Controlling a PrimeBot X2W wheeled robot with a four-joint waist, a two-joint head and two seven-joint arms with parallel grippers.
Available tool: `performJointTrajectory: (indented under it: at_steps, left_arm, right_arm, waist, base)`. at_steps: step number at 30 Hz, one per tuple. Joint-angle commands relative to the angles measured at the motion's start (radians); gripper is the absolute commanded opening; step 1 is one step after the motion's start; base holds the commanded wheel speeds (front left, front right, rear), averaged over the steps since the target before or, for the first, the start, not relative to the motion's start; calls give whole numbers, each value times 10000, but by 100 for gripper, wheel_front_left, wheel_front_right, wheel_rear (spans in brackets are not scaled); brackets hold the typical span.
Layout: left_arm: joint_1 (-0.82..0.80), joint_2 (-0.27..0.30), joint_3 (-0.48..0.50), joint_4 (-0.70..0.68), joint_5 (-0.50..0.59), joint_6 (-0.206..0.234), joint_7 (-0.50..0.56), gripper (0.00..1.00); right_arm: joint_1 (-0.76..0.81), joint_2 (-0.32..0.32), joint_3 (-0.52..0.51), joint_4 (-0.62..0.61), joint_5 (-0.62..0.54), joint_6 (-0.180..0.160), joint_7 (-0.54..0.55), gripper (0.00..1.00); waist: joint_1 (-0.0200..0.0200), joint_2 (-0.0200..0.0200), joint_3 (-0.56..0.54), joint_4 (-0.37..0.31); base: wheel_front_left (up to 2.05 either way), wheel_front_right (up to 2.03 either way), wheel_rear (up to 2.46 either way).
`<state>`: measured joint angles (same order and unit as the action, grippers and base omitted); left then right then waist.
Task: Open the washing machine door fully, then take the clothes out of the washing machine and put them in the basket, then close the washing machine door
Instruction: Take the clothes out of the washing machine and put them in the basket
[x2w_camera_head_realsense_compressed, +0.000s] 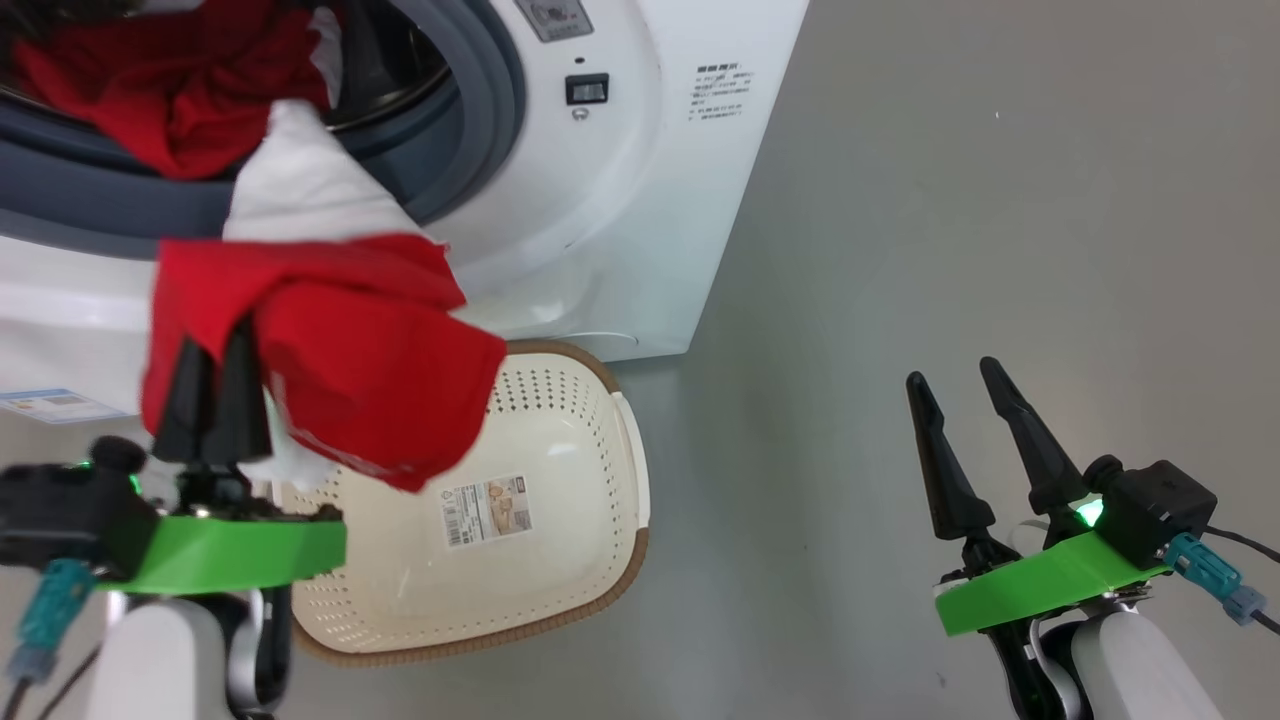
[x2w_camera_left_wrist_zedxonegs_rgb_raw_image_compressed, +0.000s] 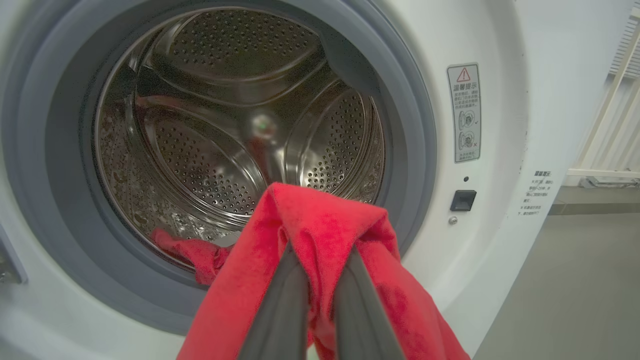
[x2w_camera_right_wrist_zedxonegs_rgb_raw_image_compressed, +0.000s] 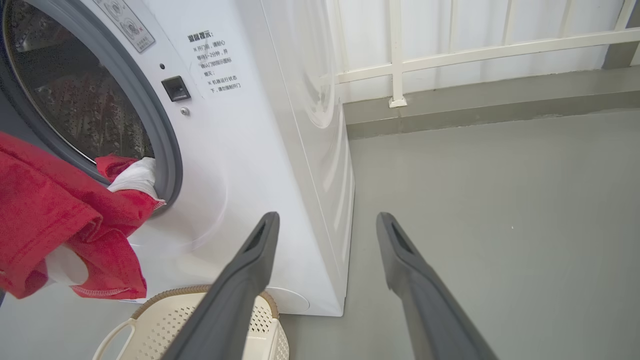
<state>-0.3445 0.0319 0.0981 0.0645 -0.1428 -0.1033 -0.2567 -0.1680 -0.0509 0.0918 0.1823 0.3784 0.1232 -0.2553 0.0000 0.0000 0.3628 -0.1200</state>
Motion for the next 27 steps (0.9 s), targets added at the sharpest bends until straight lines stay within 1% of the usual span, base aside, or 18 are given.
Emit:
performJointTrajectory:
  at_steps: [1, 8, 11, 15, 22, 27]
  left_arm:
    - [159, 184, 218, 19, -85, 14, -51, 0]
    - [134, 184, -117, 2052, -136, -97, -51, 0]
    - [-38, 184, -85, 2827, -169, -143, -51, 0]
    - [-355, 193, 0, 3972, 76, -200, -51, 0]
    - [-1187, 477, 108, 5707, 334, -252, -51, 0]
    - [-1904, 788, -57, 6764, 504, -266, -51, 0]
  right_arm:
    - [-150, 7, 256, -262, 115, 75, -65, 100]
    - [-284, 7, 308, -301, 283, 75, -65, 100]
    - [-401, 7, 315, -354, 350, 75, -65, 100]
    - [-540, 7, 327, -413, 440, 75, -65, 100]
    - [-777, 7, 371, -544, 577, 75, -65, 100]
    - [-998, 7, 420, -672, 633, 75, -65, 100]
  waist:
    - [0, 0, 83, -57]
    - [0, 0, 431, -283]
    - [0, 0, 681, -399]
    - [0, 0, 1074, -549]
    - [0, 0, 1954, -790]
    - [0, 0, 2719, -955]
  base:
    - [0, 0, 0]
    - [0, 0, 0]
    - [0, 0, 0]
    - [0, 0, 0]
    - [0, 0, 0]
    - [0, 0, 0]
